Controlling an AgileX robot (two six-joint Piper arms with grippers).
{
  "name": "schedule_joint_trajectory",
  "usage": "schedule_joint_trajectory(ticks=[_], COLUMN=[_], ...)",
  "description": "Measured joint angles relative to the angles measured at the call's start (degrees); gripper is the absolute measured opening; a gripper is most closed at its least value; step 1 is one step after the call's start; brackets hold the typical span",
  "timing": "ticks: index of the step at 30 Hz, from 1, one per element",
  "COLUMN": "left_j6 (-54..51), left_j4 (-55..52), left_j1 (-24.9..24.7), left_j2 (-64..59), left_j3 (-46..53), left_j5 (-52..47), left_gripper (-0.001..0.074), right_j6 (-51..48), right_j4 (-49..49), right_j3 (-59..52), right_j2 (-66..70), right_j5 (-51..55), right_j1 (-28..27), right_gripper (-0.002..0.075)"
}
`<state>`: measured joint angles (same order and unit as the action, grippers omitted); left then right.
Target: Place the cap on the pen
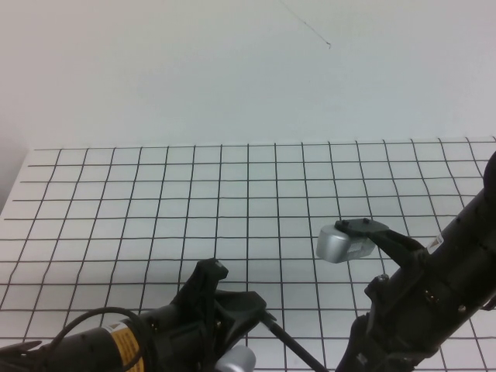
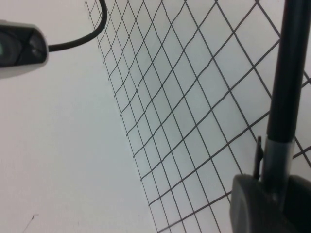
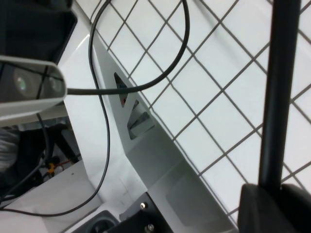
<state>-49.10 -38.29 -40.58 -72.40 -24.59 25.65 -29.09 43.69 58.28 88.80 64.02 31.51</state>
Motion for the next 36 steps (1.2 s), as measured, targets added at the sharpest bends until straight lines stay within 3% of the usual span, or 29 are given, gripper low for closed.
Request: schedule_joint_trajectory(ticks=[3,4,5,13,17,21,23,30,32,36], left_j6=[0.0,-0.1,-0.1,3.8,4.0,4.3,4.4,4.3,4.3,4.3], left_j4=[0.5,0.7,1.1,1.7,2.4,5.3,7.1,11.6,12.9,18.8], left_j1=[0.0,0.0,0.0,0.1,0.1,-0.4,-0.4,-0.4,-0.4,-0.4], left_j2=[0.0,0.0,0.0,-0.1,-0.1,-0.1,-0.1,-0.1,-0.1,2.4], left_j3=[0.0,0.0,0.0,0.0,0.0,0.0,0.0,0.0,0.0,0.0], left_j5=[0.0,0.0,0.0,-0.6,-0.7,2.3,2.3,1.6,1.5,-0.4], left_gripper=[0.0,0.008,0.0,0.0025,0.0188,0.0438,0.0489,0.0426,0.033,0.0033], right_j6=[-0.1,-0.1,-0.2,-0.4,-0.5,-0.5,-0.5,1.3,3.9,9.2], right_j4=[0.0,0.0,0.0,0.0,0.0,1.2,1.2,-3.2,-6.2,-13.4], right_j3=[-0.1,-0.1,-0.1,-0.1,-0.1,0.3,0.3,0.3,0.3,0.3], right_j2=[0.0,0.0,0.0,0.0,0.0,0.0,0.0,0.0,0.0,0.5], right_j5=[-0.9,-1.1,-1.4,-2.0,-2.2,-6.6,-6.3,-11.4,-14.5,-19.9], right_j1=[0.0,0.0,0.0,0.0,0.0,-0.1,-0.1,-0.1,-0.1,-0.4], right_gripper=[0.006,0.006,0.006,0.006,0.006,0.0059,0.0059,0.0059,0.0059,0.0059])
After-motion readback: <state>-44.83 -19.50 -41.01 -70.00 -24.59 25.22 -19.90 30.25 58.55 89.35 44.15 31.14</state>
